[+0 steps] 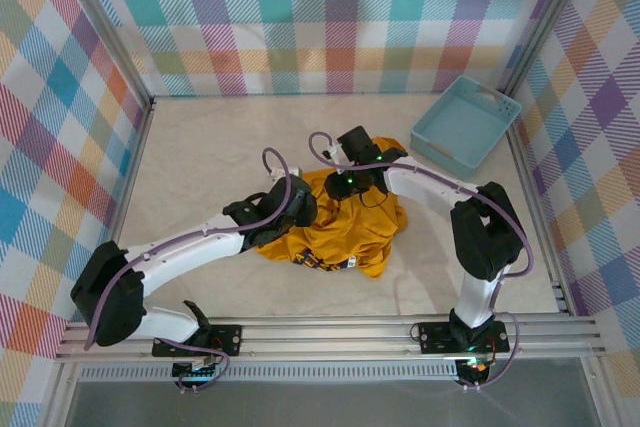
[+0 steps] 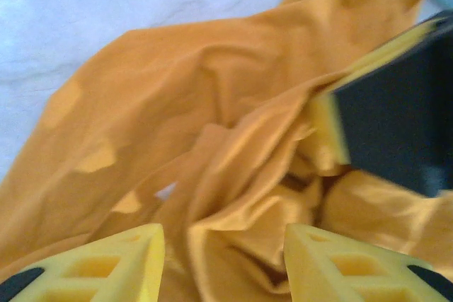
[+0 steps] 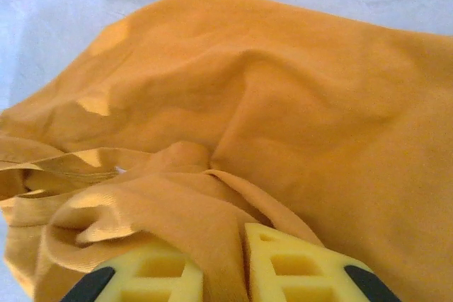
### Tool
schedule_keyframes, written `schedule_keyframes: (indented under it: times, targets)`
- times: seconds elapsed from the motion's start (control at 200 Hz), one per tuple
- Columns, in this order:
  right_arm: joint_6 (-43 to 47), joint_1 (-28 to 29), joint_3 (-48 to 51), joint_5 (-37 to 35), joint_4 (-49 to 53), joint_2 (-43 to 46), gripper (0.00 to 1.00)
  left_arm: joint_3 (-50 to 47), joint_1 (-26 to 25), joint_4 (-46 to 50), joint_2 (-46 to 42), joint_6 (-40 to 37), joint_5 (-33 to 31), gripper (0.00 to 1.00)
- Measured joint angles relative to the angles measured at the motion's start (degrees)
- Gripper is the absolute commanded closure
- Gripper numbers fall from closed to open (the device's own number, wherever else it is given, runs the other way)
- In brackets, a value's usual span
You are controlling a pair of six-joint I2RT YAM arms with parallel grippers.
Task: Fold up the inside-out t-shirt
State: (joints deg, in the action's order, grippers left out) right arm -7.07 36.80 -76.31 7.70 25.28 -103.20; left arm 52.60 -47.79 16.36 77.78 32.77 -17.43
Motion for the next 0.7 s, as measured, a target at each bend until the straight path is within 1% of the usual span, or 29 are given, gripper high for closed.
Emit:
schedule_keyframes:
  times: [0.115,0.255,0.4,0.5,0.575,0.7]
  targets:
    - [-1.0,0.0,-0.2,1.8,-0.6,0.0,0.81,0.2,-0.2,-2.5,0.9,1.2,3.1,0.54]
    - [-1.9,0.0,-0.3,3.4,-1.7,-0.3,0.81,0.2,-0.2,-4.9,5.6,2.3,6.0,0.56]
    - [-3.0,0.0,-0.3,4.5,-2.6,-0.3,0.81,0.6,-0.3,-6.0,10.8,2.6,7.6,0.57]
    - [-3.5,0.0,-0.3,5.3,-3.0,-0.3,0.81,1.9,-0.5,-6.1,13.7,2.6,7.5,0.57]
    - [-4.1,-0.2,-0.3,5.4,-3.2,-0.4,0.81,2.7,-0.6,-6.0,14.9,2.9,7.0,0.63]
    - [-4.3,-0.5,-0.3,5.3,-3.4,-0.5,0.82,4.1,-0.6,-5.9,16.1,3.7,5.6,0.78]
